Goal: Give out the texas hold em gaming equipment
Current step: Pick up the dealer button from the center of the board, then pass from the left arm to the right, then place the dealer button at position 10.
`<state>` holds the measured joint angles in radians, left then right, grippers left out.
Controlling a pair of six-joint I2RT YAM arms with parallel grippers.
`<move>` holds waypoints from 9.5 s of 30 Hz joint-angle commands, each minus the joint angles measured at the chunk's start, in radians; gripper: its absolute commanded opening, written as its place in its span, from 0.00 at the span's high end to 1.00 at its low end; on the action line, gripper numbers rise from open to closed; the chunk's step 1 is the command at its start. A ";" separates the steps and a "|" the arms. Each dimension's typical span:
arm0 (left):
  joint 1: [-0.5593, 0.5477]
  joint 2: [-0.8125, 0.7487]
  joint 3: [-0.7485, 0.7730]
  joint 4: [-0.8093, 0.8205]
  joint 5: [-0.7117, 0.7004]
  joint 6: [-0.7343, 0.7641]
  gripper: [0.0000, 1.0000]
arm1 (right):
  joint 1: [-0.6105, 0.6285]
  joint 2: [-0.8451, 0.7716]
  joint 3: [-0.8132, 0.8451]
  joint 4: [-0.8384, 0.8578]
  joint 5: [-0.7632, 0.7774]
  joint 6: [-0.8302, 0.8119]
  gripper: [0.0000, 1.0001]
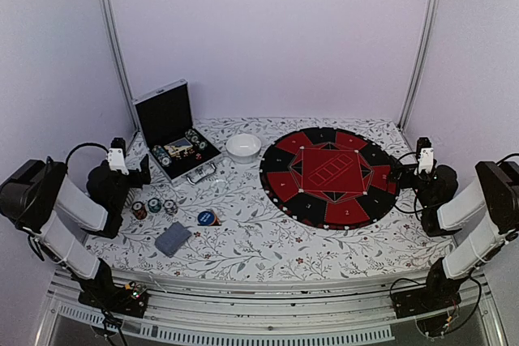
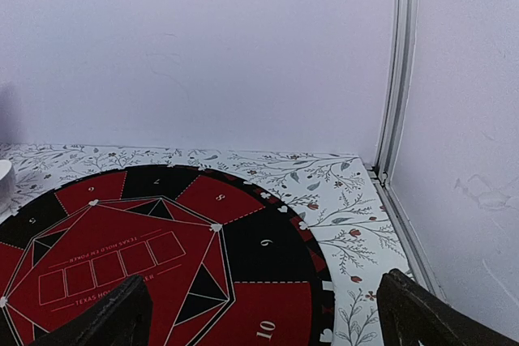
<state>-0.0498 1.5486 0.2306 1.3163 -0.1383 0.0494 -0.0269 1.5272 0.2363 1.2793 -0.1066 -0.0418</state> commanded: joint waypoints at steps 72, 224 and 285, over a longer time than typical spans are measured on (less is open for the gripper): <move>-0.622 0.025 0.693 -1.781 0.195 -0.308 0.10 | 0.837 0.018 0.923 -1.692 0.116 0.281 0.01; -0.957 -0.081 0.931 -1.569 -0.084 0.256 0.02 | 0.729 0.008 0.800 -1.195 -0.421 0.622 0.98; -0.931 0.148 0.872 -1.199 -0.119 -0.221 0.02 | -0.196 0.389 0.781 -1.384 -0.447 0.413 0.47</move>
<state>-0.9714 1.6749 1.0683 0.1352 -0.2596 -0.1864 -0.2211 1.9541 1.0176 -0.0189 -0.6785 0.4038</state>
